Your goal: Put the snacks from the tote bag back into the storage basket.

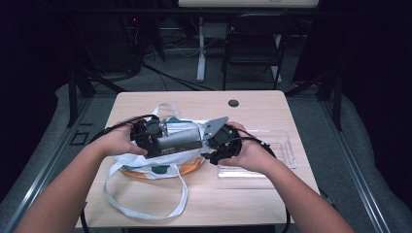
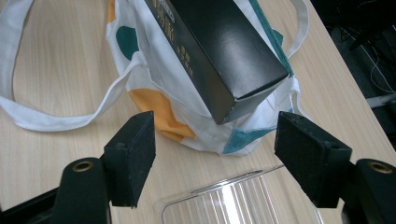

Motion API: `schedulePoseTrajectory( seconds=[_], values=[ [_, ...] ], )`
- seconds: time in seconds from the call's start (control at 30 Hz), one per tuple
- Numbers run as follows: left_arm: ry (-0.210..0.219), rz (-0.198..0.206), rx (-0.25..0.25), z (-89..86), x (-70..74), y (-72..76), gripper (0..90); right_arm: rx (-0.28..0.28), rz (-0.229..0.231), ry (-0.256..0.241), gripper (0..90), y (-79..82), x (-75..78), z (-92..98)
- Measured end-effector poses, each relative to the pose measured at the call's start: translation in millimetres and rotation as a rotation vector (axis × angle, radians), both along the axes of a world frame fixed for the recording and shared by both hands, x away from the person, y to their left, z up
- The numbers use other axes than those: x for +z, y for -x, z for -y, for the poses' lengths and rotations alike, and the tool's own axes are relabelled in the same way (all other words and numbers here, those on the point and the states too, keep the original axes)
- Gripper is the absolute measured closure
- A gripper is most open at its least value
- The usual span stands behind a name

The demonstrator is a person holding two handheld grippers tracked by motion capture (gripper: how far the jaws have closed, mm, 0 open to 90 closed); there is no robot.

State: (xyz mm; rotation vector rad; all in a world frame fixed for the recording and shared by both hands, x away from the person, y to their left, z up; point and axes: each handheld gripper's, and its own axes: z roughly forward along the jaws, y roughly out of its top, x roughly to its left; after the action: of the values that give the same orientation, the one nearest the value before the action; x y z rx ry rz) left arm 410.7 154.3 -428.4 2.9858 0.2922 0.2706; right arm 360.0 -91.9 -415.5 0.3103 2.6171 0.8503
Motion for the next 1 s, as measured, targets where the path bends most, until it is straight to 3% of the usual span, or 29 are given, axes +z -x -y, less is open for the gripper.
schedulePoseTrajectory(
  seconds=[0.1, 0.2, 0.4, 1.0],
  values=[
    [-0.004, -0.001, -0.023, 5.2, 1.7, 2.3, 43.1, -0.002, 0.003, 0.027, 27.0, -3.5, 1.1, -0.7],
    [-0.004, 0.01, -0.036, 10.7, 2.9, 5.4, 43.1, -0.009, 0.001, 0.005, 26.5, -4.5, 1.2, -0.8],
    [0.007, 0.037, -0.081, 25.5, 7.3, 11.8, 43.1, 0.01, 0.005, 0.039, 25.0, -7.4, 4.0, -3.8],
    [0.014, 0.046, -0.159, 56.1, 15.0, 25.4, 43.0, 0.071, -0.016, 0.135, 23.3, -14.0, 0.4, -9.9]
  ],
)
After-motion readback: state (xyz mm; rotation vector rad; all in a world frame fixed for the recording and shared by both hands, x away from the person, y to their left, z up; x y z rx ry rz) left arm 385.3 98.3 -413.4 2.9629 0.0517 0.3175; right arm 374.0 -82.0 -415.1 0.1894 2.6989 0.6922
